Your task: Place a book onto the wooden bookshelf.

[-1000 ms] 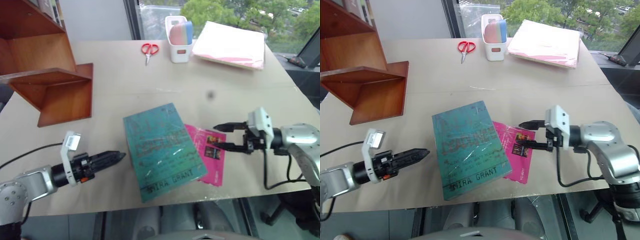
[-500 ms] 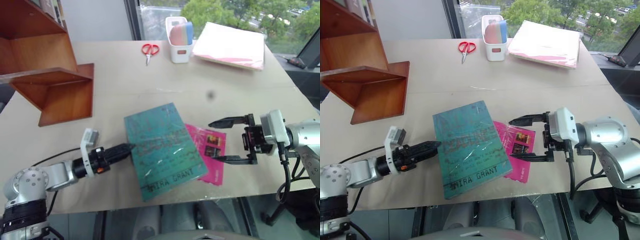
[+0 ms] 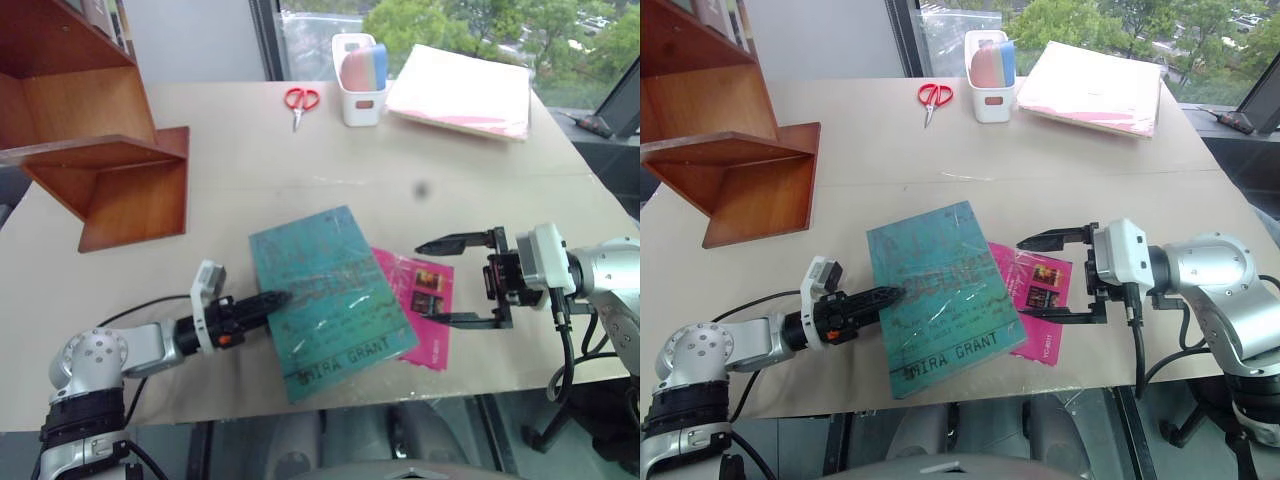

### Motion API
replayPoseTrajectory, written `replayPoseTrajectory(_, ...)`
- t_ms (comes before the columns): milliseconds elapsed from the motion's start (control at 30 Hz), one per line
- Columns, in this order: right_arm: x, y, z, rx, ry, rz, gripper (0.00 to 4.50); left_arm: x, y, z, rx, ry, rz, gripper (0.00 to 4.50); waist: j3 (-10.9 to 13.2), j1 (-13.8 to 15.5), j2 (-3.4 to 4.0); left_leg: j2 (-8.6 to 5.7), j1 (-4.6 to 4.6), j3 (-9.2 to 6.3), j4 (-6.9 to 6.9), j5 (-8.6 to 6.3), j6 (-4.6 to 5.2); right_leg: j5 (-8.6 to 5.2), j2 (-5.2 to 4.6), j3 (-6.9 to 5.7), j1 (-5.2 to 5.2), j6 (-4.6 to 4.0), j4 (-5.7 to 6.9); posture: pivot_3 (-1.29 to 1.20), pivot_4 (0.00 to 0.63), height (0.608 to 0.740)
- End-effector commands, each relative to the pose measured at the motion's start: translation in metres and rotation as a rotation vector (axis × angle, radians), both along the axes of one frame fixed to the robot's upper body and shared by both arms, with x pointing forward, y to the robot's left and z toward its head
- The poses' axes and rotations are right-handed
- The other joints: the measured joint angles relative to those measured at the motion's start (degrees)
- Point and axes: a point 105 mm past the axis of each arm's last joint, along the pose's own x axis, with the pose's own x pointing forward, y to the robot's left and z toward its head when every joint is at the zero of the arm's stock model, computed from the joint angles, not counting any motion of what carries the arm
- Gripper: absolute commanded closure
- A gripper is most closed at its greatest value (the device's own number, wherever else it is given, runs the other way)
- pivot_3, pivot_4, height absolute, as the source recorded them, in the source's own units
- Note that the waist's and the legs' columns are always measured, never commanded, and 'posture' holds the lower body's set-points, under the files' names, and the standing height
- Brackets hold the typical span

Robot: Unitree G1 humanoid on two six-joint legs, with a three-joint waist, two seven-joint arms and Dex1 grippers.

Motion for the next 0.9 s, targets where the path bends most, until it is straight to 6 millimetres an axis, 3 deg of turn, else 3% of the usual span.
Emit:
replayPoseTrajectory(33,-0.002,-0.001,0.003,-0.004,-0.031,0.004,0.48,-0.003,-0.005,-0.005,-0.025,0.037,-0.017,3.05,0.00,0.03,0.01,0.00,0.00,0.00,0.00,0.00,0.00,0.00,0.00,0.00,0.00,0.00,0.00,0.00,0.150,0.740)
replayPoseTrajectory(167,-0.002,-0.001,0.000,-0.005,-0.030,0.000,0.48,-0.002,0.003,0.002,-0.052,0.020,0.017,4.42,-0.04,0.02,0.03,-0.04,0.01,-0.02,0.07,0.00,0.00,0.00,-0.04,-0.01,0.06,0.00,0.00,0.00,0.150,0.740)
replayPoseTrajectory(433,0.006,0.003,-0.004,0.014,-0.029,0.004,0.48,0.001,0.028,0.032,-0.051,-0.092,0.107,4.47,-0.02,-0.42,-0.01,0.01,0.00,-0.08,0.08,0.00,0.00,0.00,0.02,-0.03,0.03,0.00,0.01,0.00,0.150,0.740)
replayPoseTrajectory(600,0.010,0.007,-0.005,0.019,-0.039,0.019,0.48,0.001,0.020,0.031,0.028,-0.105,0.087,4.47,-0.02,-0.27,-0.02,-0.02,-0.02,-0.04,0.10,0.00,0.00,0.00,-0.03,-0.02,0.04,0.01,-0.01,0.00,0.150,0.740)
replayPoseTrajectory(633,0.011,0.007,-0.005,0.019,-0.041,0.021,0.48,-0.002,0.018,0.030,0.031,-0.105,0.073,3.66,-0.01,-0.25,-0.02,-0.02,-0.02,-0.04,0.09,0.00,0.00,0.00,-0.03,-0.02,0.04,0.01,-0.02,0.00,0.150,0.740)
replayPoseTrajectory(867,0.011,0.006,-0.005,0.012,-0.045,0.022,0.48,0.008,0.014,0.024,0.034,-0.128,0.156,0.33,0.00,-0.01,-0.02,-0.02,-0.04,-0.07,0.06,-0.01,-0.01,0.00,-0.03,-0.04,0.04,0.00,-0.04,0.00,0.150,0.740)
replayPoseTrajectory(900,0.011,0.006,-0.005,0.011,-0.044,0.020,0.48,0.009,0.013,0.025,0.020,-0.137,0.163,0.04,0.00,-0.03,-0.02,-0.02,-0.04,-0.06,0.07,0.00,-0.01,0.00,-0.04,-0.04,0.04,0.00,-0.04,0.00,0.150,0.740)
